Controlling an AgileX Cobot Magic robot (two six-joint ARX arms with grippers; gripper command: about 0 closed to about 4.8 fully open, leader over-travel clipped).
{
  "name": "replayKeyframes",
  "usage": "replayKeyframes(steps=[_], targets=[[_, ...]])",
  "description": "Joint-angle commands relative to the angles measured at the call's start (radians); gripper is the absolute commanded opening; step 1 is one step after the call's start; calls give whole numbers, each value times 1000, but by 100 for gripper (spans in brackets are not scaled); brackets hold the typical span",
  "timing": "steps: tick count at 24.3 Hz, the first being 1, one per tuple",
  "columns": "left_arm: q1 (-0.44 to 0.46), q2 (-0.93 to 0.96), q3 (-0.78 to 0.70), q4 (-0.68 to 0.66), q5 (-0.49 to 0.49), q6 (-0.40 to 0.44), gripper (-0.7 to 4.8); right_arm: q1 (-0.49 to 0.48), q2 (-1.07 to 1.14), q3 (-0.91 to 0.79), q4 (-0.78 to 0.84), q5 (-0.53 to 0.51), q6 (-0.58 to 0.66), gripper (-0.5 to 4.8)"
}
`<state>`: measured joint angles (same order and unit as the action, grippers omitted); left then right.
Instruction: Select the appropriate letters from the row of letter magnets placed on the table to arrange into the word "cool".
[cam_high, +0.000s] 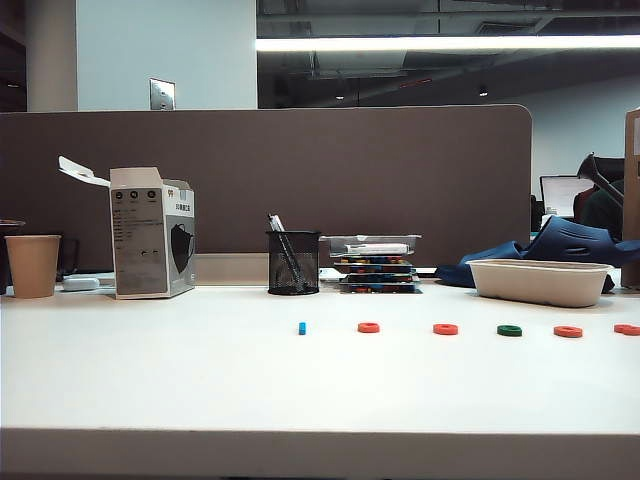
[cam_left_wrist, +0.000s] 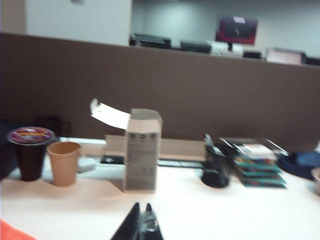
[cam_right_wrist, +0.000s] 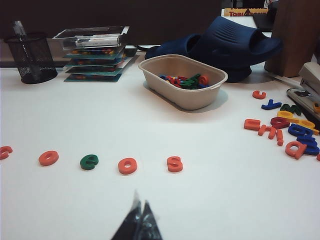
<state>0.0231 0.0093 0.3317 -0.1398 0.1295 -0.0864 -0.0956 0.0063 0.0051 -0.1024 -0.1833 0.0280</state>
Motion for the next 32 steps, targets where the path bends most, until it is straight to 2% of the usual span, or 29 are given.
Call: replayKeyframes(steps=[1, 6, 7, 8, 10, 11, 13, 16, 17, 19, 22, 24, 27, 30, 32], targets=[[-1, 23, 119, -122, 68, 0, -5, 1, -9, -6, 19, 2, -3, -6], [-1, 138, 343, -308, 129, -14, -5, 1, -9, -6, 18, 2, -3, -6], [-2, 224, 456, -396, 175, -56, -5, 1, -9, -6, 18, 2, -3, -6], [-2, 313, 565, -470, 237, -64, -5, 1, -9, -6, 18, 2, -3, -6], [-2, 431, 704, -547, 329, -64, -5, 1, -9, -6, 18, 2, -2, -6], [-2, 520, 812, -603, 393, -90, -5, 1, -9, -6, 18, 2, -3, -6], [-2, 649, 983, -719, 425, -133, -5, 1, -9, -6, 18, 2, -2, -6], [-26, 765, 1153, -866, 424, -162, -5, 1, -9, -6, 18, 5, -2, -6], [-90, 834, 1258, -930, 378, -199, -5, 0, -9, -6, 18, 5, -2, -6], [-179, 888, 1342, -973, 300, -201, -5, 0, -9, -6, 18, 6, -2, -6], [-368, 986, 1472, -1066, 140, -202, -5, 0, -9, -6, 18, 10, -2, -6], [-481, 1037, 1517, -1114, 54, -211, -5, 0, -9, -6, 18, 10, -2, -5], [-652, 1109, 1542, -1149, -88, -289, -5, 0, -9, -6, 18, 10, -2, -5], [-736, 1165, 1542, -1137, -144, -360, -5, 0, -9, -6, 18, 10, -2, -5], [-751, 1221, 1542, -1127, -123, -425, -5, 0, -9, -6, 18, 10, -2, -6]])
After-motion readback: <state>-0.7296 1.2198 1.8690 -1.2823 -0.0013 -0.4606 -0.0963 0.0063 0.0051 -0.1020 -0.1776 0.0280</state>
